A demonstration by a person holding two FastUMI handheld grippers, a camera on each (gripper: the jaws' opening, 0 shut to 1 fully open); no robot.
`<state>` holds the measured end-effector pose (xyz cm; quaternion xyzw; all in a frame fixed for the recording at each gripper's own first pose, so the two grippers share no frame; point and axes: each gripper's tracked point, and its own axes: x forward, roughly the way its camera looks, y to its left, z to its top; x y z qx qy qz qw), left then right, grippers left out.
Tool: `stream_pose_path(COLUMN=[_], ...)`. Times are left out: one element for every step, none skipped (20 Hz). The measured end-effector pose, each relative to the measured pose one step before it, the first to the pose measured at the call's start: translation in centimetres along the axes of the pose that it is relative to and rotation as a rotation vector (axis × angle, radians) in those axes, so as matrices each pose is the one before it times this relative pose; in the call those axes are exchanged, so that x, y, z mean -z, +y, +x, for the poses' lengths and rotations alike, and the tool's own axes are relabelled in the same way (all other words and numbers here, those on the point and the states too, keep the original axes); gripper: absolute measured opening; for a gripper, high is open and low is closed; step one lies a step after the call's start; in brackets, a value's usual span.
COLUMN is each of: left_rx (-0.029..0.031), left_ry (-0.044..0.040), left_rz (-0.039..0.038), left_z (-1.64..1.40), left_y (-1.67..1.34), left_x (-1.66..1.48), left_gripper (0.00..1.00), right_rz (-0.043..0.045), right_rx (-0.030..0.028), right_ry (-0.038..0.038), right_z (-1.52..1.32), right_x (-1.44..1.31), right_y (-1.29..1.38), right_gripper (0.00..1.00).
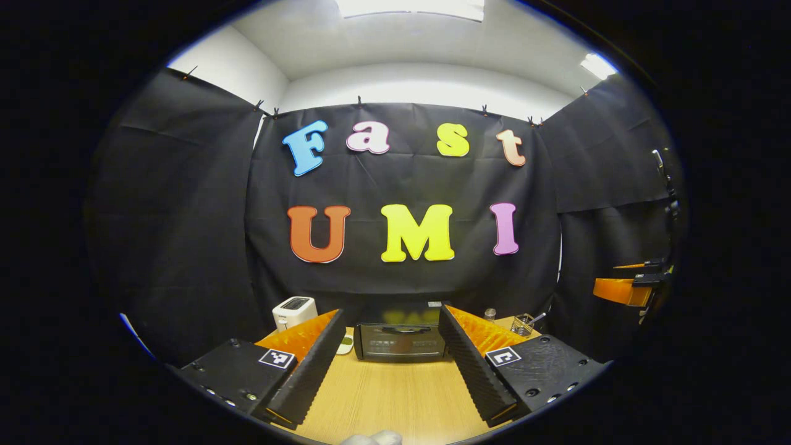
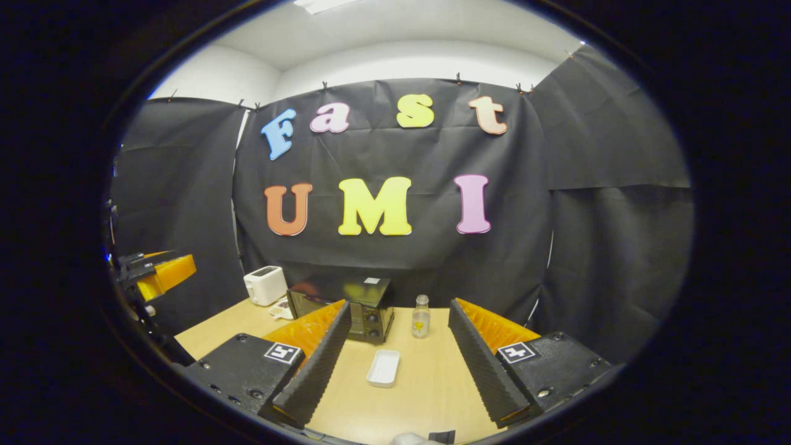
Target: Open the electric oven with the left hand, put the food in, and close the electric oven.
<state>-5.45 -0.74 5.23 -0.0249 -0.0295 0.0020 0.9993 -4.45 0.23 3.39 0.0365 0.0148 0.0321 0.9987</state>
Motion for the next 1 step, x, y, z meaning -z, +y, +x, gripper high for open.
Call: stream_pose_path(left_rx=[-0.00668], left_ry=[-0.00343], left_rz=[-0.00180], left_z=[-0.054], left_y=[0.456], left_x=[-0.113], left_gripper=[0.96], right_rz=[-0.00099], right_rx=[-0.00068], right_ry=[-0.00479], right_z=[0.002], right_x=[-0.137], right_y=[0.418], right_gripper=[1.00])
